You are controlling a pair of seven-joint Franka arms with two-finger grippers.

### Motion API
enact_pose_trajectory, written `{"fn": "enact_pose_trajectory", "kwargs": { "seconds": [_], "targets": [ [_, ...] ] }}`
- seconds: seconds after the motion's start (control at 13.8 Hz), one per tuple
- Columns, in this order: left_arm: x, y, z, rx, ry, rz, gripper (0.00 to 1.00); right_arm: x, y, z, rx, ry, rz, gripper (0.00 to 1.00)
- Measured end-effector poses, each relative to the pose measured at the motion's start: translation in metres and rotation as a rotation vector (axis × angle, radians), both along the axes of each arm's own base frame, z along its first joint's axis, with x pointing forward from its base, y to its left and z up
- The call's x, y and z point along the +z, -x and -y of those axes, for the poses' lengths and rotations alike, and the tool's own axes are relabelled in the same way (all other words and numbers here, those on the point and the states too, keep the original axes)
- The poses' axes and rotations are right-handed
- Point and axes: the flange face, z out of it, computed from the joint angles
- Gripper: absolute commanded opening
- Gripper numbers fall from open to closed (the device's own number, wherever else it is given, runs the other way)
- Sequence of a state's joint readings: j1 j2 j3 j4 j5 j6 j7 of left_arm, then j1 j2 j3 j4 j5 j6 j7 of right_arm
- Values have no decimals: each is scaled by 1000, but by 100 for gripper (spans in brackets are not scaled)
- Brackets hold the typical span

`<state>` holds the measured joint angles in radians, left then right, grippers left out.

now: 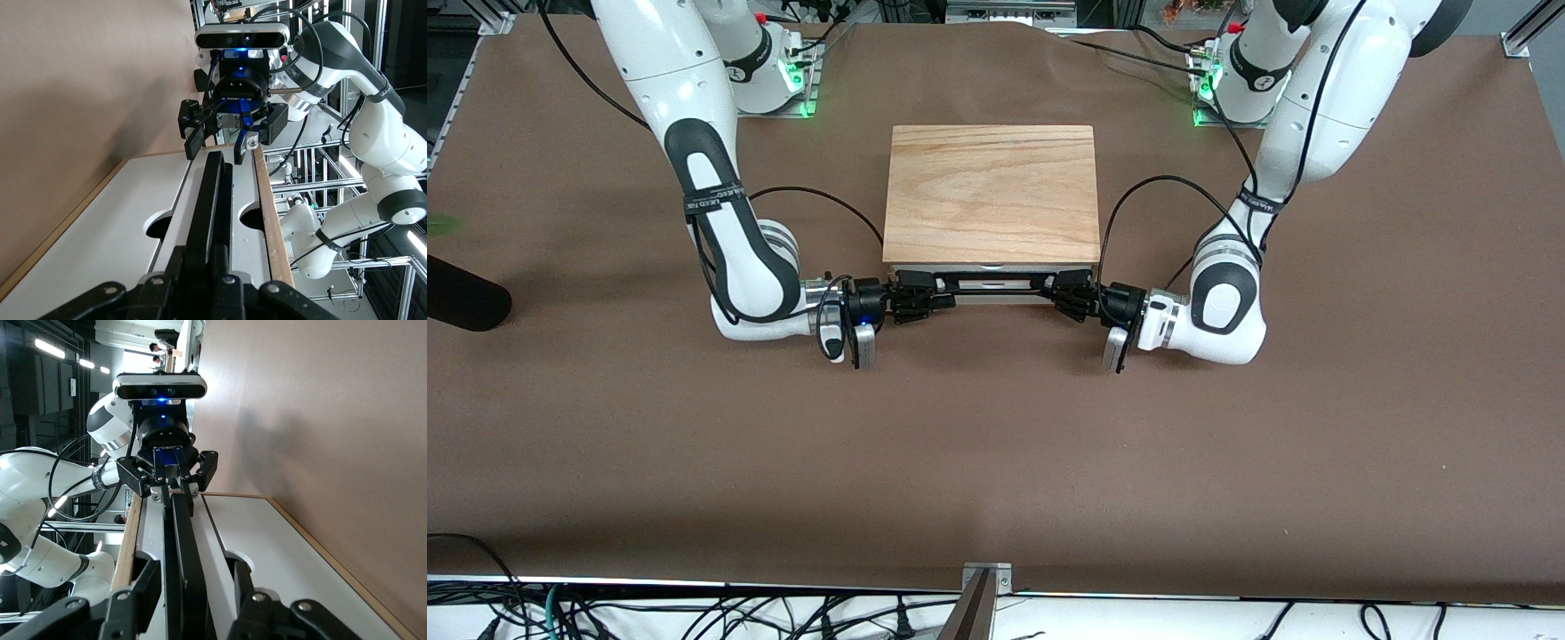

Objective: Pull top drawer with both arms simultaneously
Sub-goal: 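Close the left gripper and the right gripper on the black handle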

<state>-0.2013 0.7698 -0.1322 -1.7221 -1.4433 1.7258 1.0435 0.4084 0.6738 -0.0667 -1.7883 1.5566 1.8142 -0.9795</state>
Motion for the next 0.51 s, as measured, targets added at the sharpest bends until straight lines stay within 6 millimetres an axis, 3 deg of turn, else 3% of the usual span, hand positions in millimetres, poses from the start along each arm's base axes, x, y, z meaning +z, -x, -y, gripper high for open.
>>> {"fn": "enact_pose_trajectory", "kwargs": {
  "seconds": [0.22, 0.51],
  "targets": [
    [-1, 0, 0, 4, 2, -4, 14, -6, 10, -1, 24, -21, -29, 0],
    [0, 0, 0, 5, 3, -4, 14, -7, 10, -1, 21, -23, -32, 0]
  ]
}}
